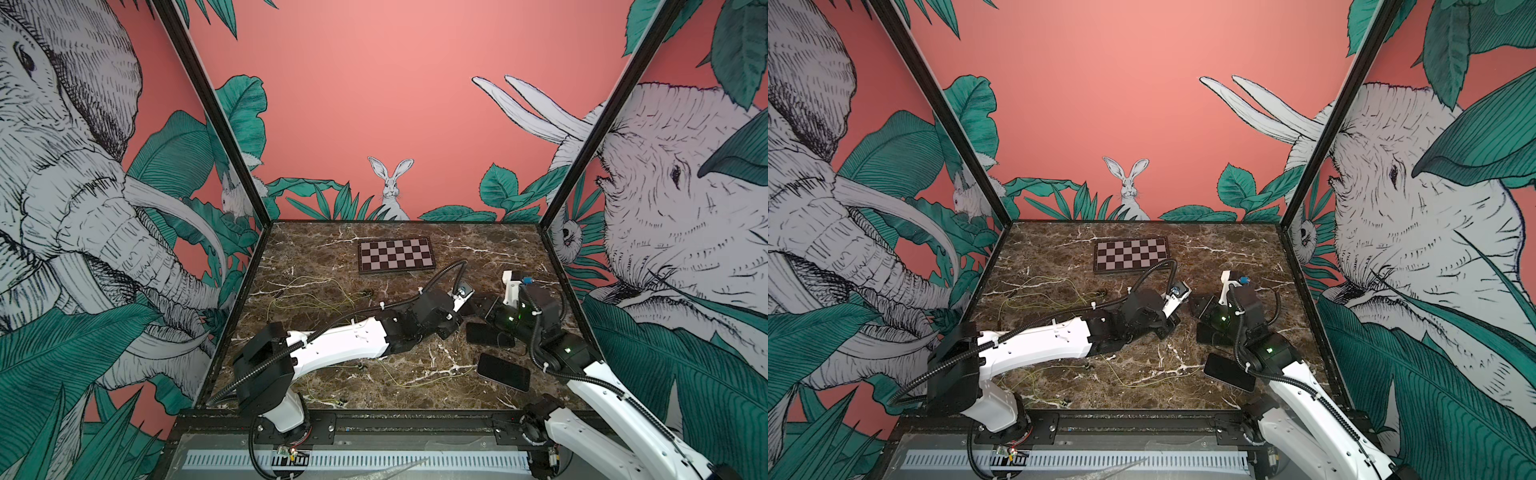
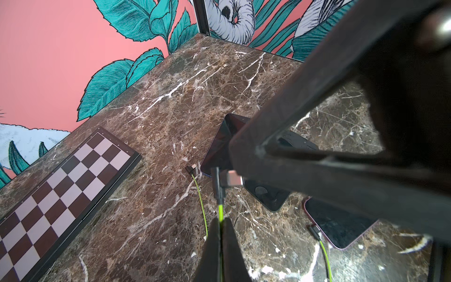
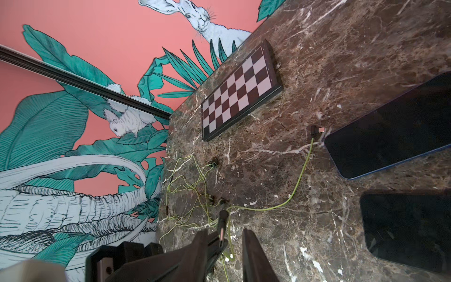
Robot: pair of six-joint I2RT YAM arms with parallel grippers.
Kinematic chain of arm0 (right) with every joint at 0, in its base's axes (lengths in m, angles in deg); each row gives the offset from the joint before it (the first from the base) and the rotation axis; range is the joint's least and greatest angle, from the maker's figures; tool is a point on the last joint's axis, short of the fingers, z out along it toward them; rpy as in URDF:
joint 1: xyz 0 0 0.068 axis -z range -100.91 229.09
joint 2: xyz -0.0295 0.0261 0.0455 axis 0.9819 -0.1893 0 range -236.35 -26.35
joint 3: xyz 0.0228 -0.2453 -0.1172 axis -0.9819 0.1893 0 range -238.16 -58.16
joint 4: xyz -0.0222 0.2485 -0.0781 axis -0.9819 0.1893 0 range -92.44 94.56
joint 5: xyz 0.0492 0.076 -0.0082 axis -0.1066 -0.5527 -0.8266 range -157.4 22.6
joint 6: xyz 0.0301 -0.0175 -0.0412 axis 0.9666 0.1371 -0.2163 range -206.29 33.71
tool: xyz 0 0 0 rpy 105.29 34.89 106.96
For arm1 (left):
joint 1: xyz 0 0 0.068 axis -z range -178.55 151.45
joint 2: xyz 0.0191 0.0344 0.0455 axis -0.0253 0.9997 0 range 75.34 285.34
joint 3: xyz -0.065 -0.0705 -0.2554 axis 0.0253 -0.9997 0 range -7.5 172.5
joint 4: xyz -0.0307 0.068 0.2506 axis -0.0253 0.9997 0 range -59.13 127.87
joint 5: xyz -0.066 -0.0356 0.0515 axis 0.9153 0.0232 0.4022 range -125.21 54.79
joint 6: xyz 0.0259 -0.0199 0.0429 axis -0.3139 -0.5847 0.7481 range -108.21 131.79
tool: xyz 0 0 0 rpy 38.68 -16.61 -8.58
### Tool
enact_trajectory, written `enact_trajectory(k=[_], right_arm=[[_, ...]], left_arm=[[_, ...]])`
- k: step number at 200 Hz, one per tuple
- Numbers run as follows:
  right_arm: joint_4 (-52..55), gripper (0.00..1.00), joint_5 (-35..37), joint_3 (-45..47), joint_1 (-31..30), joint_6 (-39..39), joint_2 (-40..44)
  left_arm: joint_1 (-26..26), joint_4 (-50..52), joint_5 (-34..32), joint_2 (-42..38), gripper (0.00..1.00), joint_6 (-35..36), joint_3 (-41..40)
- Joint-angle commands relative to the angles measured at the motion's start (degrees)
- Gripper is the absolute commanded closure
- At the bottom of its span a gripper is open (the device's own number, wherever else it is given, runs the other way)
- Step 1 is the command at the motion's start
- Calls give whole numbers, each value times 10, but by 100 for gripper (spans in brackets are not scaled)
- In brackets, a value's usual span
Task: Plug wired earphones into phones
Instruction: Pick up the wired earphone from the center of the board.
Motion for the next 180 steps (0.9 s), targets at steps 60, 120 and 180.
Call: enact_trajectory(k=[60,120,180], right_arm=[[-40,84,38,-17,-15,23,-34],[-48,99,33,-5,-17,33,-32],[-43,100,13,-12,-17,-21,-24]], left_arm=[[3,-13,6,-20,100,-9,0],[3,-16,-3,-15,100,-10,3],[0,-28,36,-39,53,-9,-12]])
